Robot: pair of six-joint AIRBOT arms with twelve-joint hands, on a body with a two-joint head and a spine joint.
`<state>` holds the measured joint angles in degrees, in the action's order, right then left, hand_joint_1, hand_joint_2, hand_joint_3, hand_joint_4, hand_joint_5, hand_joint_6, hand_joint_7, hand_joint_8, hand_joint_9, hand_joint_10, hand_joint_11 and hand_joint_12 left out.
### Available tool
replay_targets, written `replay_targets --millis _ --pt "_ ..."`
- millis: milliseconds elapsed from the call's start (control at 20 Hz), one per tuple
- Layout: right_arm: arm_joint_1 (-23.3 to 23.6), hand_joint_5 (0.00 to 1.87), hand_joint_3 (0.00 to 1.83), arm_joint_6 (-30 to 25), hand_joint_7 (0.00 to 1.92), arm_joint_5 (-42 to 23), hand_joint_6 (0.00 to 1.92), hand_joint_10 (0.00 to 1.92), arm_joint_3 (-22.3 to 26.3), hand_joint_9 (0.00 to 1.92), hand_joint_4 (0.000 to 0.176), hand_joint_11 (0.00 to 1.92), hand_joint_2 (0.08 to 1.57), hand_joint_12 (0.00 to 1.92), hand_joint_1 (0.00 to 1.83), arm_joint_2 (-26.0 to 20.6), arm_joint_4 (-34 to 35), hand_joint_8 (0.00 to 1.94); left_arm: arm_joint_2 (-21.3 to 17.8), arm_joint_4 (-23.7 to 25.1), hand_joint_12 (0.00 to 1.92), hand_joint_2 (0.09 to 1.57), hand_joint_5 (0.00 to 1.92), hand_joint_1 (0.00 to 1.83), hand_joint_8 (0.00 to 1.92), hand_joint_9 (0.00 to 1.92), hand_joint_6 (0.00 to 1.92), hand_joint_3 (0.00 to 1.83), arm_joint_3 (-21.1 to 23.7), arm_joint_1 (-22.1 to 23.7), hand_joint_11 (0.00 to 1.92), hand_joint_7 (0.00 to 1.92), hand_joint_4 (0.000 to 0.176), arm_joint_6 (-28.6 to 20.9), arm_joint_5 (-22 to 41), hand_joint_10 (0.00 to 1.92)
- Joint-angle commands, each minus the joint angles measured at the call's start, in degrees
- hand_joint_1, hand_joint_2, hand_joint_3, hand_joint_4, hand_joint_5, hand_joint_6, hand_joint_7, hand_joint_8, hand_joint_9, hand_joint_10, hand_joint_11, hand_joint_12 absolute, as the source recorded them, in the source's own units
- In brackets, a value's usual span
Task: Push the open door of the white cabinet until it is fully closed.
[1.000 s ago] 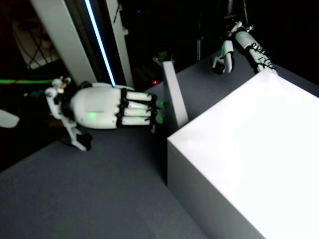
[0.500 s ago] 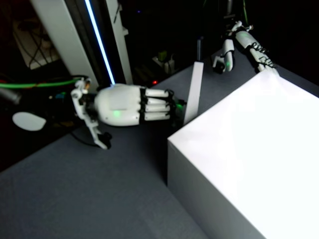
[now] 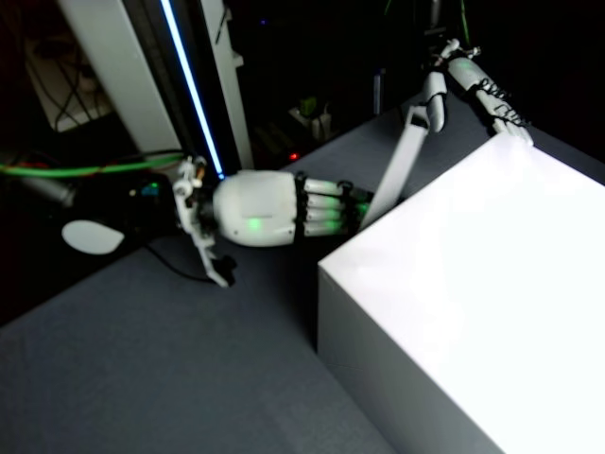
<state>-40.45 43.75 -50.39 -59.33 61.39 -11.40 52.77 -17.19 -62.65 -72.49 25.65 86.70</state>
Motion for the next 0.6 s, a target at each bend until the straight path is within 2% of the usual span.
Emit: replay_targets --millis 0,50,100,150,300,350,400,550 --pt "1.04 0.08 0.00 0.45 0.11 -6.51 0.00 0.01 -0.21 0.14 0.000 0.00 1.32 0.56 0.23 0.40 0.99 0.00 -0.01 -1.14 0.00 1.44 0.04 0.23 0.00 0.00 0.00 0.00 0.17 0.04 0.00 0.00 0.000 -0.36 7.44 0.00" --pt "1.30 0.05 0.00 0.78 0.09 -6.25 0.00 0.00 -0.50 0.11 0.000 0.00 1.34 0.46 0.16 0.76 1.44 0.00 0.00 -1.18 0.00 1.44 0.04 0.26 0.00 0.00 0.00 0.00 0.18 0.01 0.00 0.00 0.000 -0.36 7.48 0.00" --pt "1.54 0.05 0.00 1.29 0.09 -5.83 0.00 0.00 -0.70 0.11 0.000 0.00 1.34 0.46 0.16 1.04 1.95 0.00 0.01 -1.21 0.00 1.44 0.04 0.26 0.00 0.00 0.00 0.00 0.18 -0.01 0.00 0.00 0.000 -0.36 7.51 0.00" --pt "1.78 0.03 0.00 1.83 0.03 -5.55 0.00 0.00 -0.92 0.06 0.000 0.00 1.35 0.39 0.03 1.33 2.53 0.00 0.02 -1.24 0.00 1.44 0.04 0.25 0.00 0.00 0.00 0.00 0.18 -0.01 0.00 0.00 0.000 -0.36 7.54 0.00" --pt "2.32 0.00 0.00 3.52 0.00 -4.67 0.00 0.00 -1.58 0.01 0.000 0.00 1.35 0.31 0.03 1.99 4.63 0.00 0.06 -1.29 0.00 1.45 0.04 0.26 0.00 0.00 0.00 0.00 0.17 -0.01 0.00 0.00 0.000 -0.35 7.58 0.00" --pt "2.40 0.00 0.00 4.01 0.00 -4.38 0.00 0.00 -1.78 0.00 0.000 0.00 1.35 0.22 0.03 2.16 5.37 0.00 0.06 -1.33 0.00 1.44 0.04 0.26 0.00 0.00 0.00 0.00 0.17 -0.01 0.00 0.00 0.000 -0.35 7.61 0.00" --pt "2.40 0.00 0.00 4.43 0.00 -4.35 0.00 0.00 -1.93 0.00 0.000 0.00 1.34 0.04 0.04 2.29 6.11 0.00 0.07 -1.41 0.00 1.44 0.03 0.26 0.00 0.00 0.00 0.00 0.17 -0.01 0.00 0.00 0.000 -0.34 7.63 0.00" --pt "2.40 0.00 0.00 5.13 0.00 -4.30 0.00 0.00 -2.27 0.00 0.000 0.00 1.33 0.00 0.11 2.59 7.52 0.00 0.06 -1.55 0.00 1.45 0.03 0.24 0.00 0.00 0.00 0.00 0.17 -0.08 0.00 0.00 0.000 -0.33 7.77 0.00"
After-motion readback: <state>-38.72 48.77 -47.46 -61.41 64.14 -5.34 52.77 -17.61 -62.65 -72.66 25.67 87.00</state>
